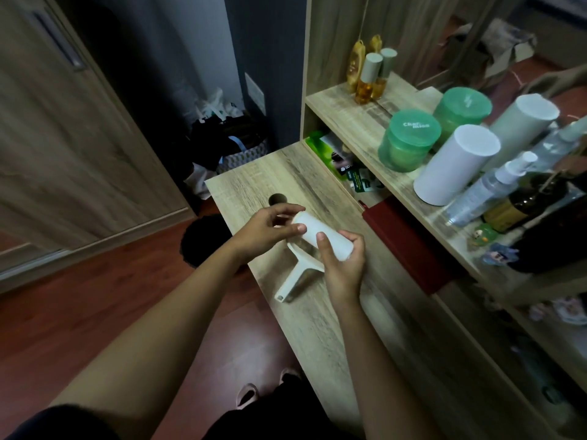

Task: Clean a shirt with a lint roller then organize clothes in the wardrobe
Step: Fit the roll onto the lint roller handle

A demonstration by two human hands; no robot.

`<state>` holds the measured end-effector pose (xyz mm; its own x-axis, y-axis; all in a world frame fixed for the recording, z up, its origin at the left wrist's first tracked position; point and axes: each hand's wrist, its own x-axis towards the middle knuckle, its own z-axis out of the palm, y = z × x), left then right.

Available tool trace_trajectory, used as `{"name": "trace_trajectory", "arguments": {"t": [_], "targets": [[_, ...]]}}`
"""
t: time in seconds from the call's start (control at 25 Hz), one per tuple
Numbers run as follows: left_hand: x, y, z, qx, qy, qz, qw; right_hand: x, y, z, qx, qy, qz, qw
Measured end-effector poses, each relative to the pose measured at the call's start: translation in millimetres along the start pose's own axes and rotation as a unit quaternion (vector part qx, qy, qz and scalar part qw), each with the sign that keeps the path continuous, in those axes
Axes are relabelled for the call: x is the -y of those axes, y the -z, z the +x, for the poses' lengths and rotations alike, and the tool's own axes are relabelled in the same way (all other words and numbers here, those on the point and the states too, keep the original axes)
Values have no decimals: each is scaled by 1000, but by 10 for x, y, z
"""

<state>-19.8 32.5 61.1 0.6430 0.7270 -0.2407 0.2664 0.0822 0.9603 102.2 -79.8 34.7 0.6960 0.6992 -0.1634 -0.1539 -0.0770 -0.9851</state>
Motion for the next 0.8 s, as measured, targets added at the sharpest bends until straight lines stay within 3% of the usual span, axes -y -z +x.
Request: {"name": "trace_trajectory", "arguments": {"t": [0.8], "targets": [[-462, 25, -79, 36, -25, -82, 996, 517, 80, 113, 48, 60, -4, 997]]}}
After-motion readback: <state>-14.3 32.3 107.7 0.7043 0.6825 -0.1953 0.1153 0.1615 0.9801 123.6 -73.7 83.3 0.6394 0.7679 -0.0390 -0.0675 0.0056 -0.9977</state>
